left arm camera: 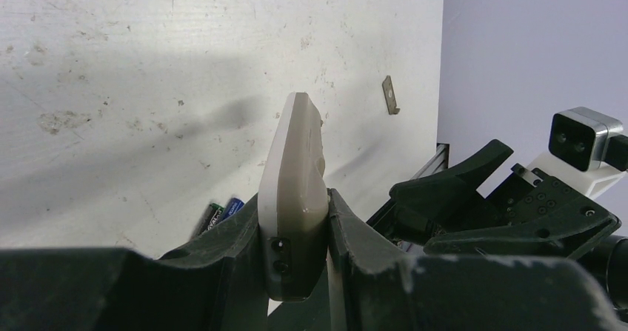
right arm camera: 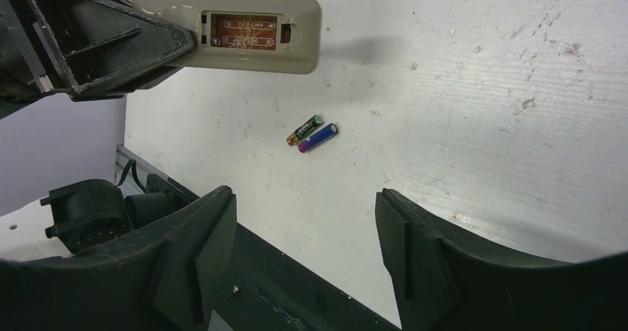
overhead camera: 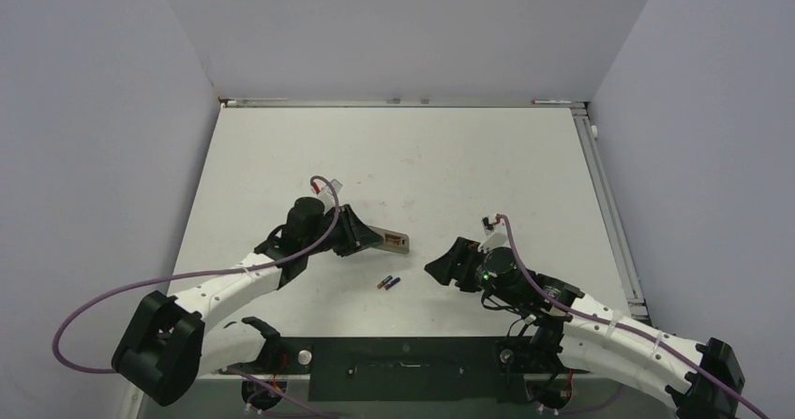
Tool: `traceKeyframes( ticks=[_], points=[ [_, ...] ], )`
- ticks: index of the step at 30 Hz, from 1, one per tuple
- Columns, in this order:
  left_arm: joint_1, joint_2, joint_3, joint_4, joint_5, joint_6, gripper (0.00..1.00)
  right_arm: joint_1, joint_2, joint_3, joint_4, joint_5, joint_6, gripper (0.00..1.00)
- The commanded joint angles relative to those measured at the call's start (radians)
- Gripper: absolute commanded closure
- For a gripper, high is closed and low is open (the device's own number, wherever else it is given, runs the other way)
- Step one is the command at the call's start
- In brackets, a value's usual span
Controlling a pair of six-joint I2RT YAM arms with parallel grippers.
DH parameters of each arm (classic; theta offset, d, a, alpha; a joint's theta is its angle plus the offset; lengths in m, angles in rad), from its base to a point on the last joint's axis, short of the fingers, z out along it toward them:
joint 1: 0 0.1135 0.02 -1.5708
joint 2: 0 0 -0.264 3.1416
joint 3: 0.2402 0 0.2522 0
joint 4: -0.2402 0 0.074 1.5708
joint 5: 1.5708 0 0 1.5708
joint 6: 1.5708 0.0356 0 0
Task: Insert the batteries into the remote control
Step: Remove the battery cover from the remote control, then place the remote control at the center of the board.
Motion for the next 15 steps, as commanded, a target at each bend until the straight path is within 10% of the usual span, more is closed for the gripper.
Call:
traceKeyframes(
  ticks=[1,15],
  points=[
    [0.033,0.022,-0.032,0.178,0.119,-0.05,1.0,-0.008,0.01,0.053,-0.018,0.033,-0.042,0.32],
    [0.035,0.228,-0.121,0.515,0.214,-0.164,0.93,-0.008,0.016,0.044,-0.018,0.023,-0.055,0.32]
  ],
)
